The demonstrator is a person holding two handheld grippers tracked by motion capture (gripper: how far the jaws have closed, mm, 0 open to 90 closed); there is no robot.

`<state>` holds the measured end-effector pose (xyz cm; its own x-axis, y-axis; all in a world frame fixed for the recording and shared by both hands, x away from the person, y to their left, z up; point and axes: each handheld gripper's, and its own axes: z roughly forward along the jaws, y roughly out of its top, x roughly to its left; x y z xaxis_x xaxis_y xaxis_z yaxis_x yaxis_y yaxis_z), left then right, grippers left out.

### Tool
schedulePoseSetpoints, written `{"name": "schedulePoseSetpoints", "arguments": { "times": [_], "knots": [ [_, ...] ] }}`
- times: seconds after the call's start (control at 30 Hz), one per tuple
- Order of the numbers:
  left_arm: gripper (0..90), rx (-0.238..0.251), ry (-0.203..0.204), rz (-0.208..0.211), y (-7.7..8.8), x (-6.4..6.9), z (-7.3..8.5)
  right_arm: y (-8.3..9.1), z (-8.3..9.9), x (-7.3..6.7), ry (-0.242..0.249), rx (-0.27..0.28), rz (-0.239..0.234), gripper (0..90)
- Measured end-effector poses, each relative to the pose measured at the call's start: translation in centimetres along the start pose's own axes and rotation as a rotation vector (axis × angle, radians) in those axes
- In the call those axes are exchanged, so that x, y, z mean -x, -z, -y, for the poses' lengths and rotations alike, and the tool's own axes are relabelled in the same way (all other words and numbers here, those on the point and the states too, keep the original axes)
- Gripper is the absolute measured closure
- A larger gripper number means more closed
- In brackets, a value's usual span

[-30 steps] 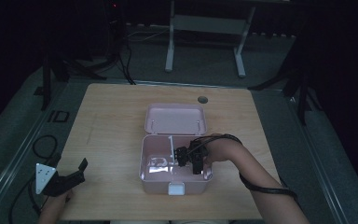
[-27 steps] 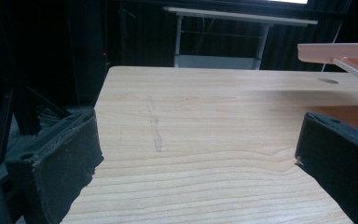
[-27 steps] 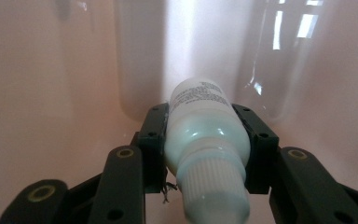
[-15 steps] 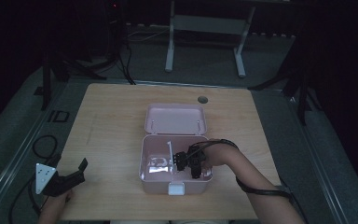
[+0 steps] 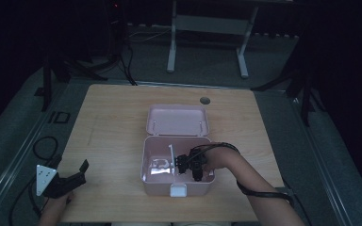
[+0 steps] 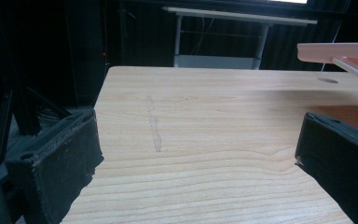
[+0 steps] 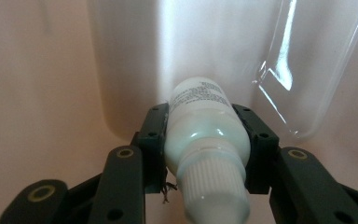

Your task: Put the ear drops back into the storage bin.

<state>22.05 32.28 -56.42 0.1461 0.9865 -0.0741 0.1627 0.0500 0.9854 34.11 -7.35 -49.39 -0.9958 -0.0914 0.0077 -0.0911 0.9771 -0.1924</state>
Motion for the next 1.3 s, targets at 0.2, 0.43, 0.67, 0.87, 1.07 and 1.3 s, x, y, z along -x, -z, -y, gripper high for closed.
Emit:
{"name": "schedulePoseSetpoints", "arguments": {
  "times": [0.2, 0.43, 0.67, 0.87, 1.07, 1.3],
  "knots": [
    [0.4, 0.001, 0.0, 0.001, 0.0, 0.0, 0.0, -0.3, -0.1, 0.1, -0.004, -0.016, -0.006, 58.9],
    [0.4, -0.001, -0.002, 0.001, 0.0, 0.0, 0.0, 0.3, 0.0, 0.0, -0.003, -0.012, -0.004, 54.3],
    [0.4, 0.0, -0.002, 0.0, 0.0, 0.0, 0.0, 2.4, 0.8, -0.2, -0.01, 0.033, 0.014, 53.0],
    [0.4, -0.001, -0.001, -0.001, 0.0, 0.0, 0.0, 4.4, 1.7, -0.5, -0.023, 0.09, 0.042, 49.9],
    [0.4, -0.001, -0.001, -0.001, 0.0, 0.0, 0.0, 6.3, 2.9, -0.7, -0.031, 0.145, 0.062, 47.3],
    [0.4, -0.002, -0.002, -0.003, 0.0, 0.0, 0.0, 8.5, 4.3, -1.1, -0.041, 0.231, 0.091, 37.6]
  ]
}}
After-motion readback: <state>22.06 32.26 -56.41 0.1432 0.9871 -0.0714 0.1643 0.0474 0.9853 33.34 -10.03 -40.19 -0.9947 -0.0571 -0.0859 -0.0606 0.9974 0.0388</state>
